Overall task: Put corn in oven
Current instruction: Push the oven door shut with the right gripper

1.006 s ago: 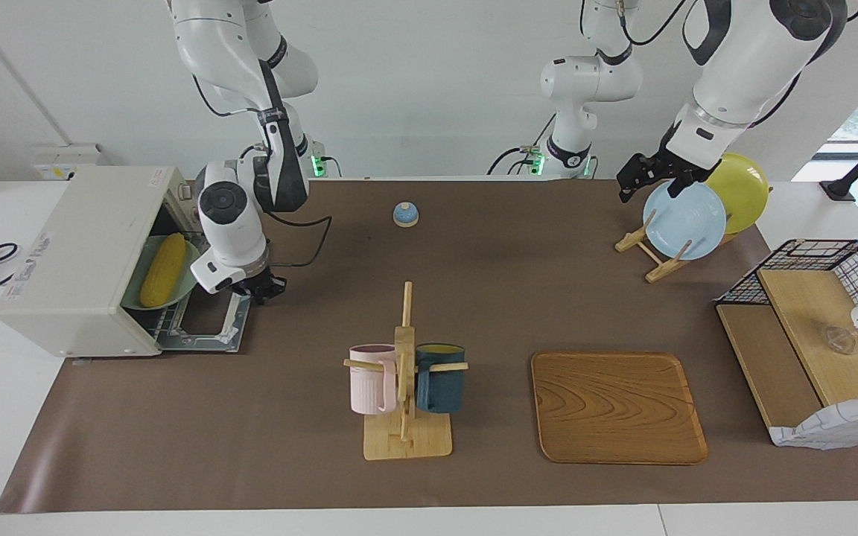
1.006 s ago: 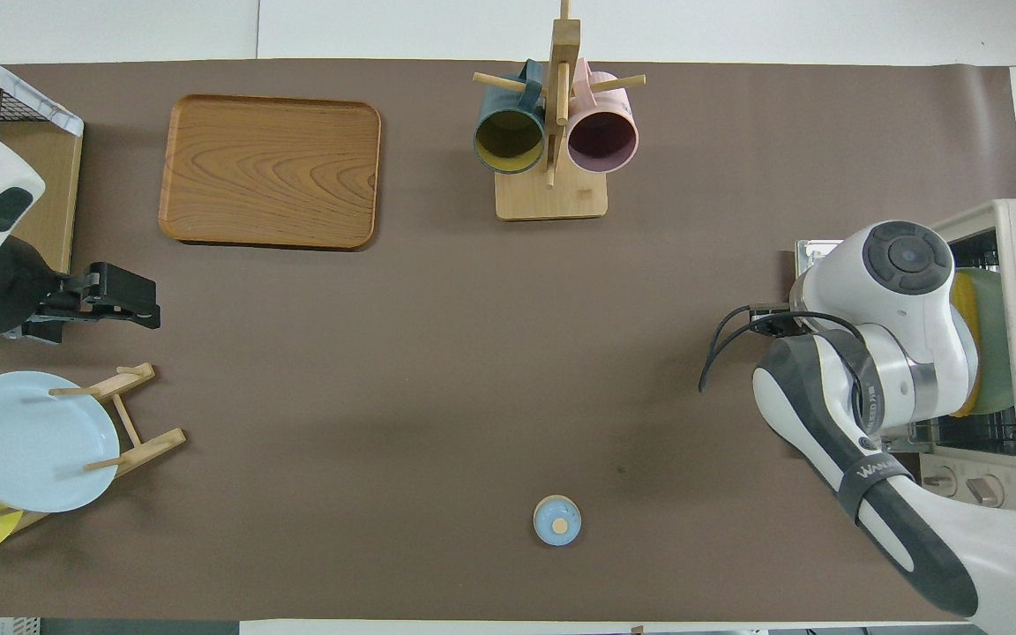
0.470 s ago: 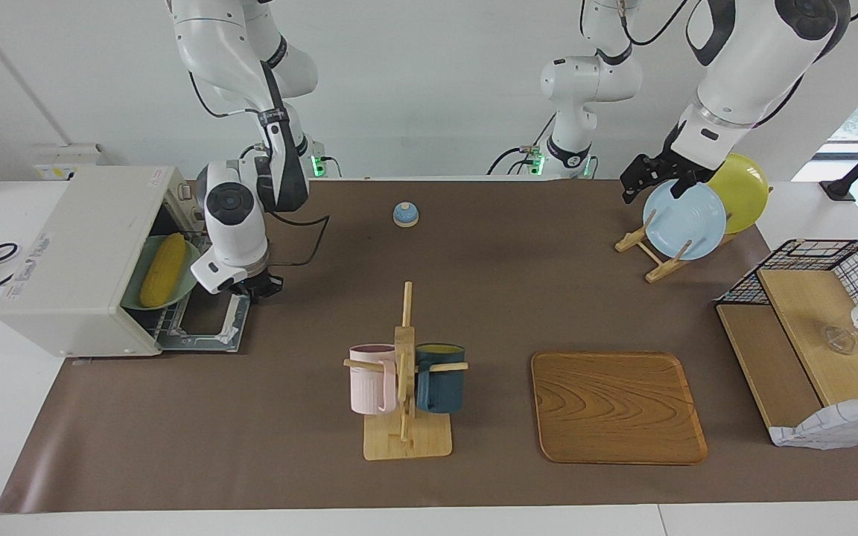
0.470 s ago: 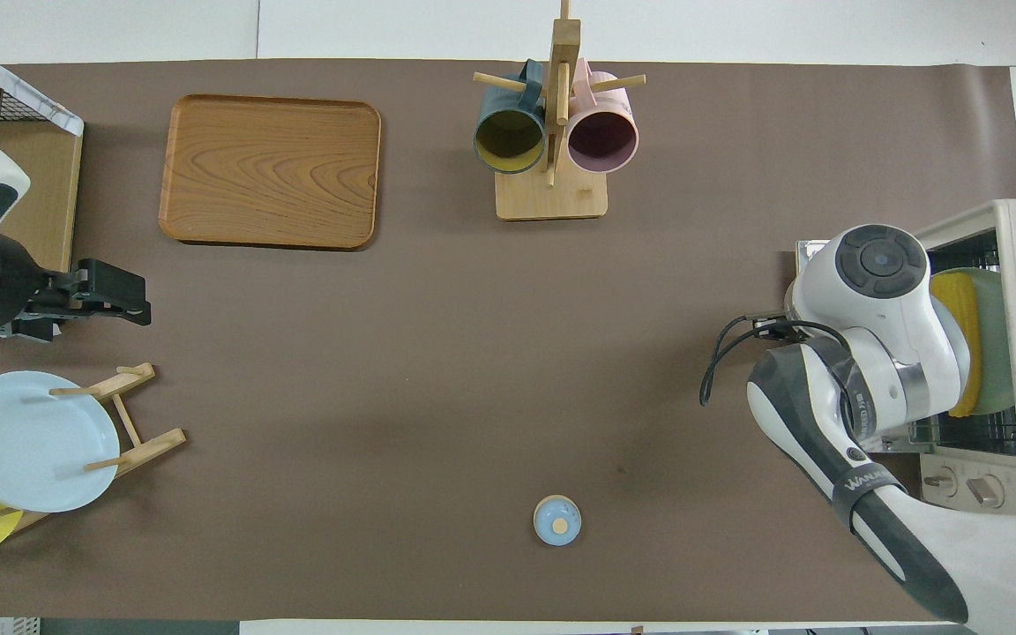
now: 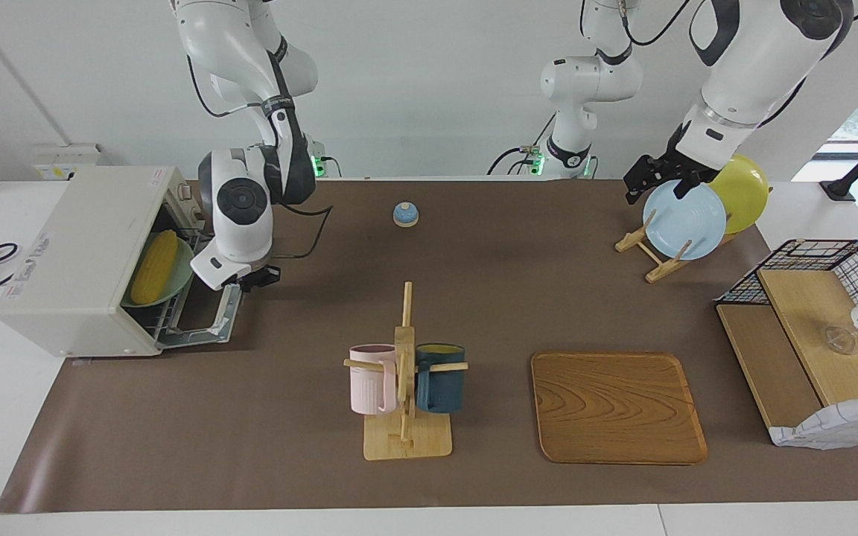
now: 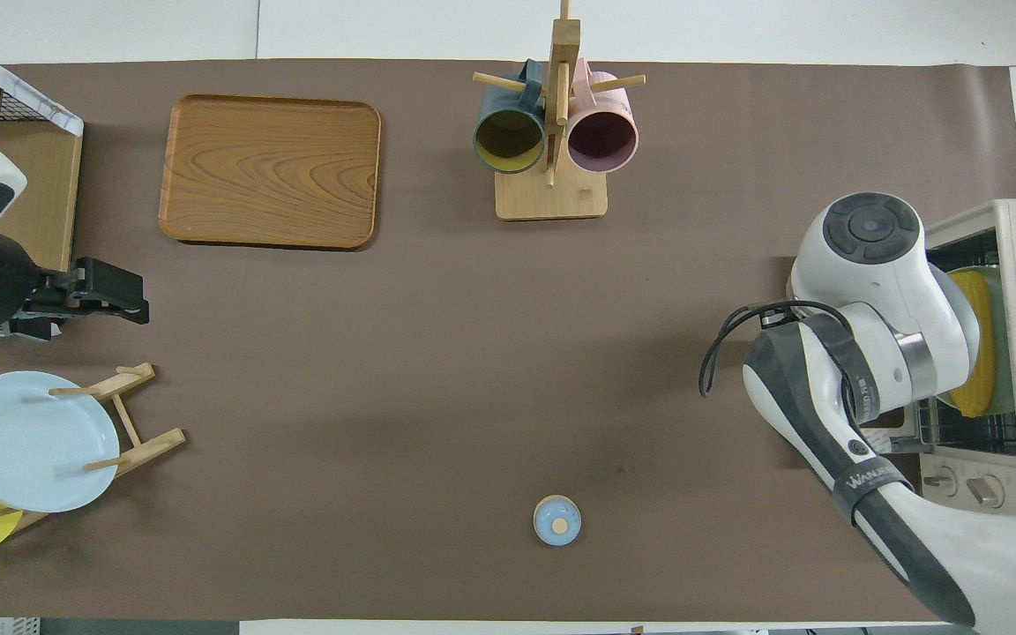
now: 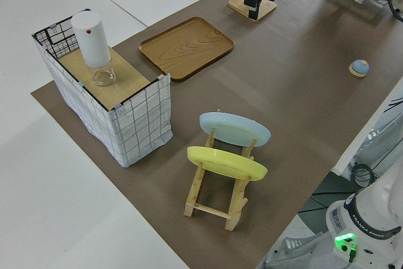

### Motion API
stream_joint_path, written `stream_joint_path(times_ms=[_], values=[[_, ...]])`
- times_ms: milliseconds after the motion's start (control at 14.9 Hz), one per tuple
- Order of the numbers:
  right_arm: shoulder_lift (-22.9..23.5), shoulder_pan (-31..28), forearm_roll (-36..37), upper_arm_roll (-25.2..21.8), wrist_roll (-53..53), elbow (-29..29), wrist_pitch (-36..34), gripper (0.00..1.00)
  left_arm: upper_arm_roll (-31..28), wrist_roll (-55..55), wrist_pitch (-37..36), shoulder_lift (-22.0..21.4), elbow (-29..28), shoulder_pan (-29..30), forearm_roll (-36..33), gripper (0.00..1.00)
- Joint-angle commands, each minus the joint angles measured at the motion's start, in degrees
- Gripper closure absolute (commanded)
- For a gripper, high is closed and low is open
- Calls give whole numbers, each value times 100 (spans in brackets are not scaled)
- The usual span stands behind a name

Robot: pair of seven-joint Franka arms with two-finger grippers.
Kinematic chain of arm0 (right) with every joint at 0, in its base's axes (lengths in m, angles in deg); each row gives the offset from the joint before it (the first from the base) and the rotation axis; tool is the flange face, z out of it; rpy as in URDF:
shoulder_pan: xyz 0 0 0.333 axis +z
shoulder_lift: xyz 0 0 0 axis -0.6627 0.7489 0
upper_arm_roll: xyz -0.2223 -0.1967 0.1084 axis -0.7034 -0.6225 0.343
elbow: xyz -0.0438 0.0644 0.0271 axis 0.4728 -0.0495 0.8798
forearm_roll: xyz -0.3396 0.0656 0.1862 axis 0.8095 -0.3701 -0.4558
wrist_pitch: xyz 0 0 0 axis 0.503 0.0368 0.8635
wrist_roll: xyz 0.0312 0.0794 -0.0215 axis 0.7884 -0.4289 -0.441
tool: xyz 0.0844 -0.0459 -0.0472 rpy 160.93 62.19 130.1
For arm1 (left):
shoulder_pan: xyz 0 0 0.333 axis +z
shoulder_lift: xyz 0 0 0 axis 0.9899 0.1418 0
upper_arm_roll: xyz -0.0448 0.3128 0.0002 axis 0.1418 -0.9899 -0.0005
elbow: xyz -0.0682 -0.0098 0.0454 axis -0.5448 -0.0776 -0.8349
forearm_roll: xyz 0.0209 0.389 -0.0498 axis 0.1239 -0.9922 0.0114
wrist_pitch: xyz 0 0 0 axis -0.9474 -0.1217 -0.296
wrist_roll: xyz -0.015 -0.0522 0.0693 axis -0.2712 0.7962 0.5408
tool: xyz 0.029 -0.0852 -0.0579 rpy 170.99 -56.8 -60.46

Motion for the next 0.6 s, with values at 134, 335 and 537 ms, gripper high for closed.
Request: stream_joint_path(times_ms=[134, 335, 537], values=[[-498, -562, 154, -87, -846, 307, -715, 100, 47, -41, 138, -178, -211, 74, -21, 0], [-534, -966, 154, -87, -1049, 307, -742, 100, 47, -50, 130, -178, -211, 74, -21, 0], [-595, -1239, 145, -87, -1373, 298, -759, 100, 47, -41, 138, -169, -202, 74, -21, 0]])
